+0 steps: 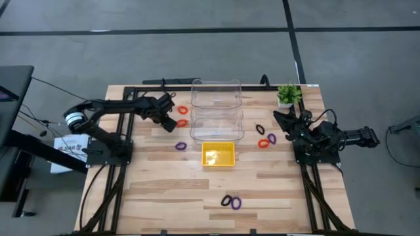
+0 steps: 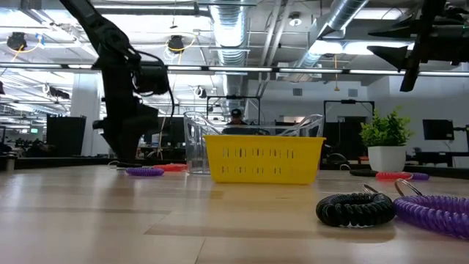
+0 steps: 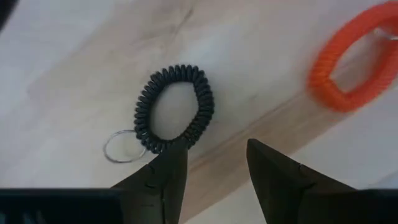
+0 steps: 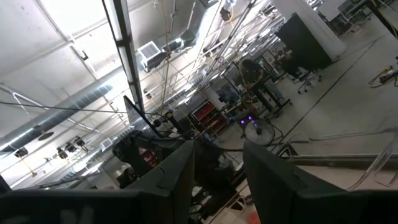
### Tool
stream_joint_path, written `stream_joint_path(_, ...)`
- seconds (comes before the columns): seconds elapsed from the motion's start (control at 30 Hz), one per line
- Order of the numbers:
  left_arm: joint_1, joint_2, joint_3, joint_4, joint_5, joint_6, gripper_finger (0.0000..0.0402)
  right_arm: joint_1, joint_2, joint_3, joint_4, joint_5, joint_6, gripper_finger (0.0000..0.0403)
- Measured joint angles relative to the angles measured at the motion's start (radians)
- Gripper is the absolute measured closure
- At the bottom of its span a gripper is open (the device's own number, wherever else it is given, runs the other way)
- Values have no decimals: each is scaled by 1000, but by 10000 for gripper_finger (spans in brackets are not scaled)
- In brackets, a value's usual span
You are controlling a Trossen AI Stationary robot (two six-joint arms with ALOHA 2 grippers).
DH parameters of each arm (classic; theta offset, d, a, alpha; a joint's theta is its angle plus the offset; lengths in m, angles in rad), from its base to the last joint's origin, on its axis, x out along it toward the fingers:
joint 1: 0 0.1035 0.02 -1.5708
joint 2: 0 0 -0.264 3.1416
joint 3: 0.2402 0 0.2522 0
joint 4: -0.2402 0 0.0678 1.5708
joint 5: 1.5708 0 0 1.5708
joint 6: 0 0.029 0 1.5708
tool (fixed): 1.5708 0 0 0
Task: Sort spring keychains
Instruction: Put the top left black spring keychain into the top transparent bin
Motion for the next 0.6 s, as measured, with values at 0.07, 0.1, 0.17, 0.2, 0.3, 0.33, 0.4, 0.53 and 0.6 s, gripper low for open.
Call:
stream_joint_path(0.07, 0, 26, 0, 14, -25, 0, 238, 0, 0, 0, 0, 0, 1, 273)
stream_joint_path(0.1, -1, 37, 0, 21, -33, 0, 238, 0, 0, 0, 0, 0, 7, 273)
stream_joint_path(0.17, -3, 54, 2, 30, -50, 0, 238, 0, 0, 0, -3, 0, 23, 273)
stream_joint_path(0.2, -3, 59, 2, 33, -55, 0, 238, 0, 0, 0, -6, 0, 26, 273)
stream_joint_path(0.3, -3, 63, 2, 36, -60, 0, 238, 0, 0, 0, -15, 0, 39, 273)
stream_joint_path(0.33, -3, 63, 2, 36, -61, 0, 238, 0, 0, 0, -19, 0, 46, 273)
stream_joint_path(0.4, -3, 64, 2, 38, -61, 0, 238, 0, 0, 0, -29, 0, 51, 273)
stream_joint_path(0.53, -3, 63, 2, 40, -59, 0, 240, 0, 0, 0, -33, 0, 51, 273)
stream_joint_path(0.6, -4, 54, 0, 41, -58, 0, 244, 0, 0, 0, -33, 0, 51, 273)
